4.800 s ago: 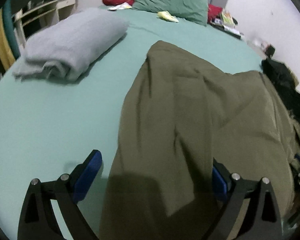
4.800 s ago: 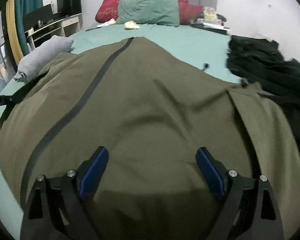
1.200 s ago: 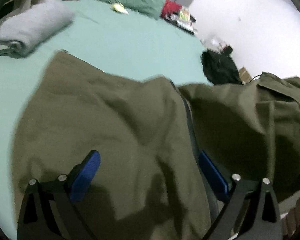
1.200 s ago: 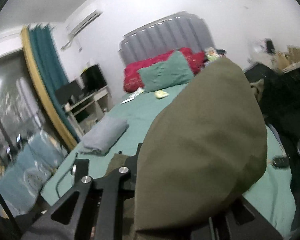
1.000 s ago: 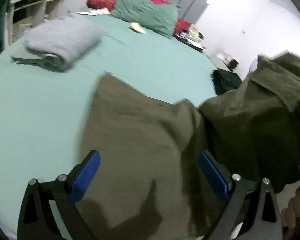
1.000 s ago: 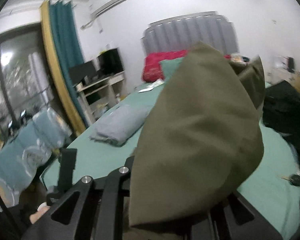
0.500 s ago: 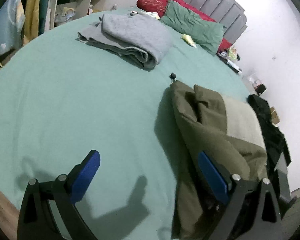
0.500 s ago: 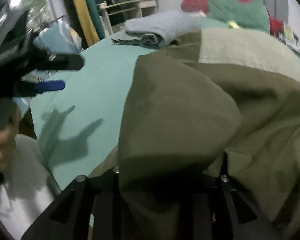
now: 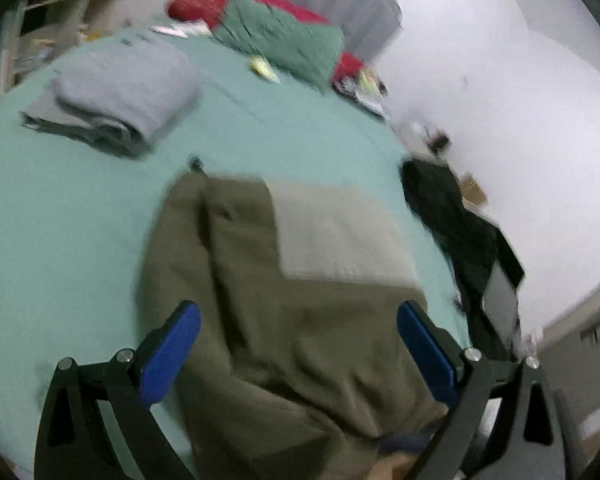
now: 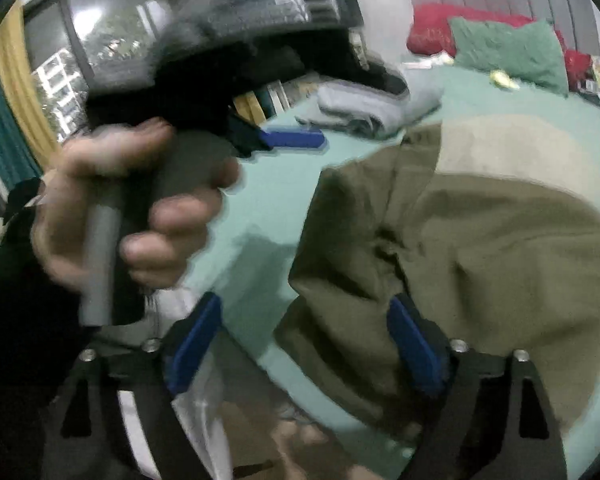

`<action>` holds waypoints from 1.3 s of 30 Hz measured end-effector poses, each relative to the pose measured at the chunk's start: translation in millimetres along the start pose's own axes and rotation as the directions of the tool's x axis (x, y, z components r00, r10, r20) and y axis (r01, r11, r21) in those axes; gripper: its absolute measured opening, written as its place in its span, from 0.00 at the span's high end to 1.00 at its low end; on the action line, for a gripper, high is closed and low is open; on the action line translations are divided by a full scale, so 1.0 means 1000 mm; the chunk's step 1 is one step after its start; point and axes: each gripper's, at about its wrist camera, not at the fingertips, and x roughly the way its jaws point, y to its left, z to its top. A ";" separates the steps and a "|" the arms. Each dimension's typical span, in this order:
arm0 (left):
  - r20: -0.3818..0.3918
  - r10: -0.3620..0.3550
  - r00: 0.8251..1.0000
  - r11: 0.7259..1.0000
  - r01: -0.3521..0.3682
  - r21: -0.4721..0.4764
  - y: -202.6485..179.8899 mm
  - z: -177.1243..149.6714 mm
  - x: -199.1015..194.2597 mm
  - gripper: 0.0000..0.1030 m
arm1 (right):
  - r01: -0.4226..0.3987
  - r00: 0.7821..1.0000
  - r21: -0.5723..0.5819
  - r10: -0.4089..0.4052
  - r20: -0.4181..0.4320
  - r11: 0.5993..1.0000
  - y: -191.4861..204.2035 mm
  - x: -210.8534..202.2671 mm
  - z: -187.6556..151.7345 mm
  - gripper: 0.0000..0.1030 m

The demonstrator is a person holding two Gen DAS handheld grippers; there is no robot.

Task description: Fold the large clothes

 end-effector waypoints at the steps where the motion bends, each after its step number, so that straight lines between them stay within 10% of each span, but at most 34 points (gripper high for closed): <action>1: -0.051 0.013 0.999 1.000 -0.012 0.026 -0.002 -0.004 0.009 0.04 | 0.026 0.999 0.009 -0.026 0.020 1.000 -0.008 -0.015 -0.001 0.09; 4: -0.138 0.105 0.985 0.991 -0.092 0.098 0.001 -0.027 0.032 0.06 | 0.142 0.988 0.098 -0.148 0.054 0.985 -0.044 -0.042 -0.001 0.09; 7: -0.175 0.138 0.975 0.978 -0.107 0.179 0.007 -0.049 0.041 0.39 | 0.315 0.942 0.272 -0.334 0.026 0.909 -0.103 -0.052 -0.009 0.09; 8: -0.178 0.146 0.973 0.976 -0.112 0.189 0.009 -0.055 0.041 0.64 | 0.326 0.938 0.311 -0.346 0.009 0.893 -0.117 -0.049 -0.012 0.09; 10: -0.161 0.116 0.980 0.983 -0.090 0.161 0.016 -0.060 0.032 0.83 | 0.319 0.942 0.373 -0.334 -0.025 0.871 -0.140 -0.034 -0.017 0.10; 14: -0.017 0.189 0.982 0.970 -0.184 0.159 0.017 -0.055 -0.014 0.92 | 0.313 0.949 0.352 -0.303 -0.085 0.882 -0.147 0.009 -0.025 0.11; 22: -0.108 0.269 0.957 0.960 -0.257 0.114 0.040 -0.056 -0.012 0.82 | 0.360 0.932 0.284 -0.328 -0.154 0.889 -0.148 0.035 -0.024 0.04; 26: 0.000 0.266 0.964 0.960 -0.265 0.090 0.031 -0.033 -0.032 0.32 | 0.359 0.930 0.327 -0.365 -0.045 0.874 -0.155 -0.015 -0.005 0.04; 32: 0.069 0.182 0.981 0.974 -0.189 0.122 0.007 0.007 -0.013 0.25 | 0.403 0.899 0.362 -0.439 0.018 0.841 -0.193 -0.028 0.048 0.04; 39: -0.101 0.206 0.973 0.973 -0.192 0.129 0.010 0.039 0.091 0.25 | 0.447 0.890 0.394 -0.445 -0.103 0.803 -0.259 0.057 0.072 0.05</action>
